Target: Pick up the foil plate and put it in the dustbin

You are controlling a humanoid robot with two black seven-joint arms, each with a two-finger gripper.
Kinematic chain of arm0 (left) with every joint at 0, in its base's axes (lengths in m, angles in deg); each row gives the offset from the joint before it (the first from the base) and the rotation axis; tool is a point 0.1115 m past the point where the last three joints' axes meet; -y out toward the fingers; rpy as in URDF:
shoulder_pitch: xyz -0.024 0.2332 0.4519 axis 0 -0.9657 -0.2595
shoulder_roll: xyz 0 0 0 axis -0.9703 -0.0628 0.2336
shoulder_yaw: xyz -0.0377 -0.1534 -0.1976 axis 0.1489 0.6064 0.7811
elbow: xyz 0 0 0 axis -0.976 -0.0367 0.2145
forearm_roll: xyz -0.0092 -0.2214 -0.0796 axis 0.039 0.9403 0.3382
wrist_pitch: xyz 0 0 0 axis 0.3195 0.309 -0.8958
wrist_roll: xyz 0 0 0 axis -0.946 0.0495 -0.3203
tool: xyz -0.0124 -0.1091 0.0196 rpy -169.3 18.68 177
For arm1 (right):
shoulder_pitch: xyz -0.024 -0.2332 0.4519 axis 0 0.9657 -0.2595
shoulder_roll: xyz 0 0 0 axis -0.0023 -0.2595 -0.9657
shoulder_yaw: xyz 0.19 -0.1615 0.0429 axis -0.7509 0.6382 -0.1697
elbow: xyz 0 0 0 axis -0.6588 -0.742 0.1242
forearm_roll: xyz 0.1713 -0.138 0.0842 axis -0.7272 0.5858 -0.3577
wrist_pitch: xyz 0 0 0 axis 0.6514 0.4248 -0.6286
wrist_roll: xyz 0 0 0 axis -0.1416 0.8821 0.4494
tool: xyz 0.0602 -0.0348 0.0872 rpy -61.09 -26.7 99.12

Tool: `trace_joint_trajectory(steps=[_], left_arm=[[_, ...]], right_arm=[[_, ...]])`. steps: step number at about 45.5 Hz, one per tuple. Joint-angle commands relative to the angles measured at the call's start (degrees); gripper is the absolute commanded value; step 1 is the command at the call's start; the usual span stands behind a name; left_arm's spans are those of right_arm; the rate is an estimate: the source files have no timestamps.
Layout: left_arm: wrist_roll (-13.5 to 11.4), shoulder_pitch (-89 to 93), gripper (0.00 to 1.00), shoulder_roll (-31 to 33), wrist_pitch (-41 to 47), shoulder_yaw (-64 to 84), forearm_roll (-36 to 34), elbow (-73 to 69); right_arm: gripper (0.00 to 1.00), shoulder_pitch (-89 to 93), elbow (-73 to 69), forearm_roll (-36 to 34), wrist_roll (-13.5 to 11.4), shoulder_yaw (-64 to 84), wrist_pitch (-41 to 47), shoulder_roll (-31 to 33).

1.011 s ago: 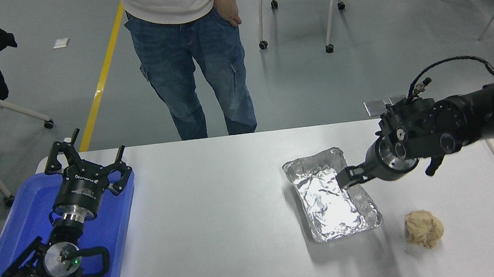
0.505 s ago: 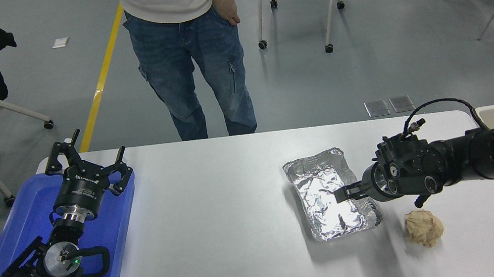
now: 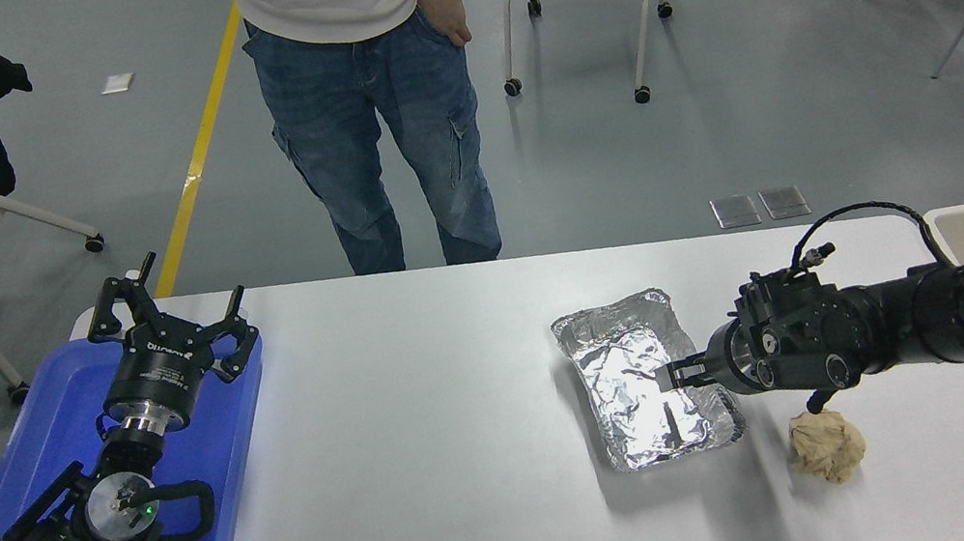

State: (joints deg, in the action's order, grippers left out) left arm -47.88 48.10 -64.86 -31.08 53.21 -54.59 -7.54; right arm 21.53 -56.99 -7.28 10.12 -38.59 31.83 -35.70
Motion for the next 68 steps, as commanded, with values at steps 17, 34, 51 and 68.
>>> trace_joint_trajectory(steps=[17,34,51,68], left_arm=[[0.0,0.0,1.0,0.0,0.0,0.0,0.0,0.0],[0.0,0.0,1.0,0.0,0.0,0.0,0.0,0.0],[0.0,0.0,1.0,0.0,0.0,0.0,0.0,0.0],[0.0,0.0,1.0,0.0,0.0,0.0,0.0,0.0]], right_arm=[[0.0,0.3,-4.8,-2.2,0.0,-3.4,1.1,1.1],[0.0,-13.2,-20.9,-4.0,0.2,-2.2,1.5,12.4],[0.0,-34.8,-31.6,-4.4,0.2,6.4,18.0,19.4],[0.0,-50.9,-35.0,-9.0,0.1,13.2,33.2,24.9]])
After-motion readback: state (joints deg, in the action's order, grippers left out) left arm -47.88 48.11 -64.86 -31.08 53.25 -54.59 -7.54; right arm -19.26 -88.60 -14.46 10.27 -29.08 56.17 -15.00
